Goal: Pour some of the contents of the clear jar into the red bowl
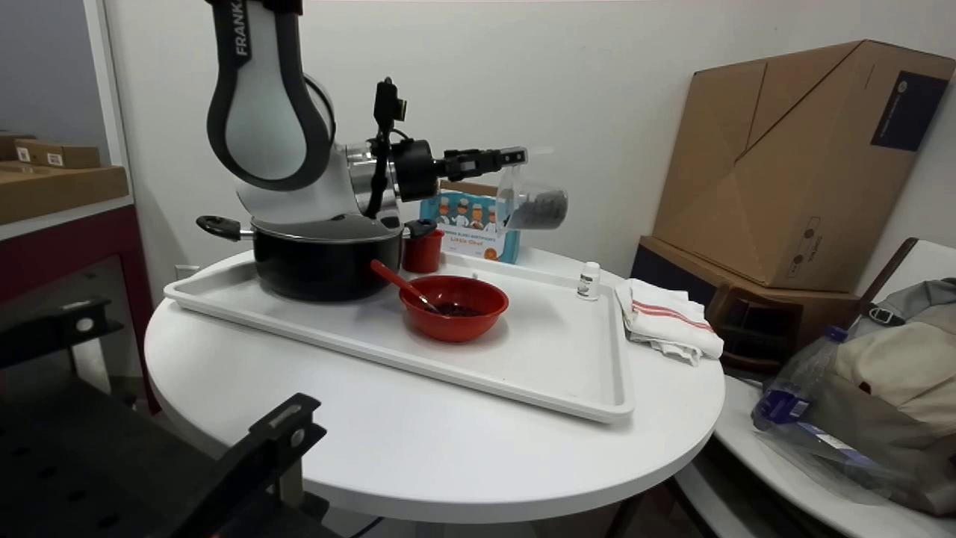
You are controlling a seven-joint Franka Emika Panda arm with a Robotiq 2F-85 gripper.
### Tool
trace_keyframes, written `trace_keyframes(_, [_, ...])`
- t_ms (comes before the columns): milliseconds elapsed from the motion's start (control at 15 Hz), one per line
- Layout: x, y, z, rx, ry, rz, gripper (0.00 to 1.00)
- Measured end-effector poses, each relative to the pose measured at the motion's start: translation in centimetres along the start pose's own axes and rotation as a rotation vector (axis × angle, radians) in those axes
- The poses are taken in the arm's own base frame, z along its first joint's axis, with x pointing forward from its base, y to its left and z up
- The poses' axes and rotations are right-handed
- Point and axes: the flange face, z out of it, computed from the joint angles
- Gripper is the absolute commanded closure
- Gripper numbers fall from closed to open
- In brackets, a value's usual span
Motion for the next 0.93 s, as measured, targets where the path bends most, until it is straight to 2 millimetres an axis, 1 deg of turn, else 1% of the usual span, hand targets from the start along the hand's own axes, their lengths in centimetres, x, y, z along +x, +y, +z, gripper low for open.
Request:
trace_keyframes(467, [0.17, 0.10, 0.03, 0.001, -0.009, -0.001, 0.88])
trace_keyframes(933, [-0.21, 0.62, 0.37, -0.018, -0.049, 0.011, 0.88])
